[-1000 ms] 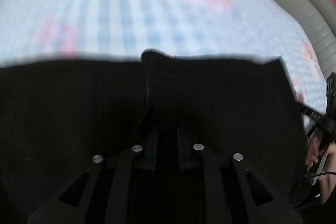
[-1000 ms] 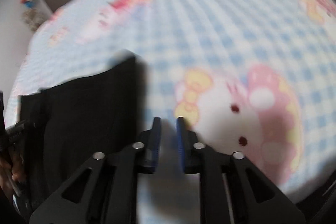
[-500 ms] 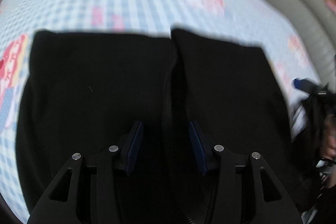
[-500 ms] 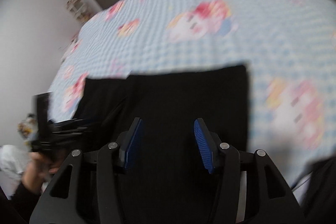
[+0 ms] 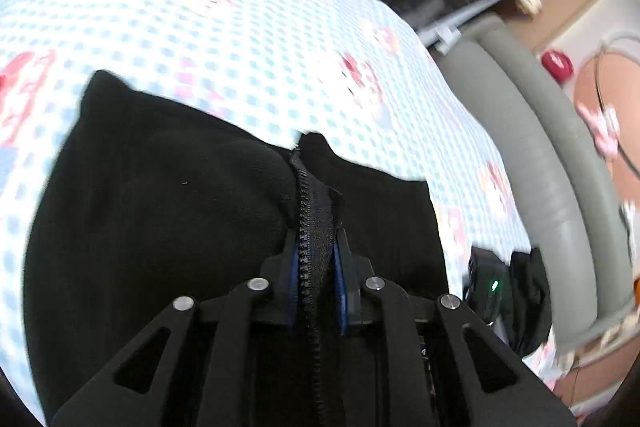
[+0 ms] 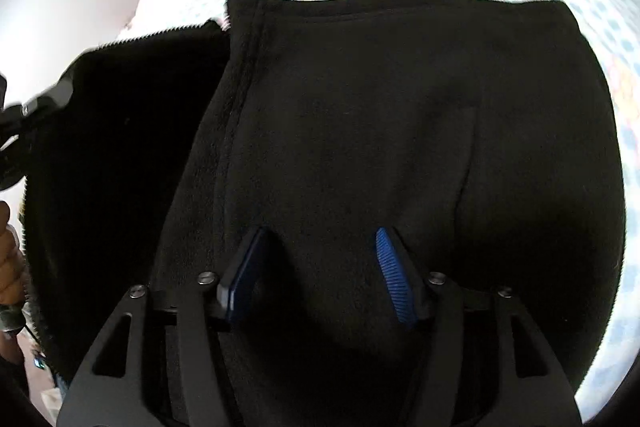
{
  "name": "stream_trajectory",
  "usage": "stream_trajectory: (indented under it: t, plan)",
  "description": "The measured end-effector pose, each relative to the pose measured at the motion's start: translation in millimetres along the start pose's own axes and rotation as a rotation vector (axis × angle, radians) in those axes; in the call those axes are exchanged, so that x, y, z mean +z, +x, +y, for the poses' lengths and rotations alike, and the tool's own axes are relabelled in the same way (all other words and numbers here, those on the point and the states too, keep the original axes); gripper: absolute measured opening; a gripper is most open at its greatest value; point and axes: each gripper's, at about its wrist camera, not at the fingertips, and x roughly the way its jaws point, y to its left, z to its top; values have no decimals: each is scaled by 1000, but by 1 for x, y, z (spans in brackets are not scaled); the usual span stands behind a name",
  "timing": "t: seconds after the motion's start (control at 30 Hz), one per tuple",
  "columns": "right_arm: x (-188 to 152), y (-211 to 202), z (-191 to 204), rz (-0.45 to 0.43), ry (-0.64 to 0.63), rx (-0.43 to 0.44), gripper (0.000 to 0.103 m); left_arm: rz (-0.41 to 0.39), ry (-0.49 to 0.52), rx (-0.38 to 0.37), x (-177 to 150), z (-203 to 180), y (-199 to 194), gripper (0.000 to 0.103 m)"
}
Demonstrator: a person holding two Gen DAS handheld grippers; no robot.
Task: Fold clothes
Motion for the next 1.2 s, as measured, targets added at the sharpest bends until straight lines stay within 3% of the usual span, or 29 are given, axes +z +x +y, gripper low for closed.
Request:
stream_trajectory:
  t: [0.07,0.1,0.13,0.17,0.23,0.3,0.4,0.43,0.57,0.6,0.63,0.67,0.7,0.73,0.9,0.97,1.0,1.03,1.07,1.1,1.17,1.2]
  plan:
    - [3,0,9,24,-41,-41,62,44,32,9,-6,-2,15,21]
    - [6,-5,11,12,-38,-21,62,98,44,28,-13,-2,24,33]
    - [9,-9,14,-2,-32,4,62,160,51,40,-22,-3,38,52]
    - [12,-14,16,-17,-26,29,61,200,52,45,-29,-5,50,52]
    - [19,-24,21,-46,-15,78,62,97,45,108,-35,-5,36,52]
    - [25,-34,26,-75,-4,127,64,51,67,77,-34,-7,24,52]
    - [51,-12,36,-30,104,351,70,112,55,93,-32,-6,44,50]
    - [56,-1,40,-16,123,367,72,139,54,110,-35,-8,54,49]
    - [75,48,52,53,166,332,82,144,60,129,-44,-13,66,33]
    - [75,53,55,39,157,296,75,132,64,136,-46,-14,66,26]
    - [75,57,57,22,146,257,52,119,67,136,-46,-16,64,22]
    - [75,51,61,-15,121,237,40,103,73,128,-45,-19,60,22]
    - [74,41,67,-55,82,249,18,82,85,123,-44,-23,54,22]
    - [74,31,72,-96,42,265,16,58,105,124,-43,-28,47,22]
    - [65,-23,118,-301,-269,223,13,22,140,89,-33,-41,40,23]
    - [59,-36,119,-371,-311,190,13,79,113,57,-28,-38,57,25]
    - [57,-43,119,-405,-329,174,13,131,85,44,-27,-33,70,36]
    - [59,-41,108,-388,-281,151,16,183,57,30,-25,-28,83,49]
    - [62,-38,96,-366,-228,127,26,217,23,22,-24,-22,92,49]
    - [70,-22,70,-271,-120,59,43,214,-17,13,-23,-18,92,49]
    - [71,3,24,-115,71,-12,43,129,-66,-55,-22,-19,67,49]
    - [64,3,6,-90,151,28,43,68,-68,-88,-25,-21,46,49]
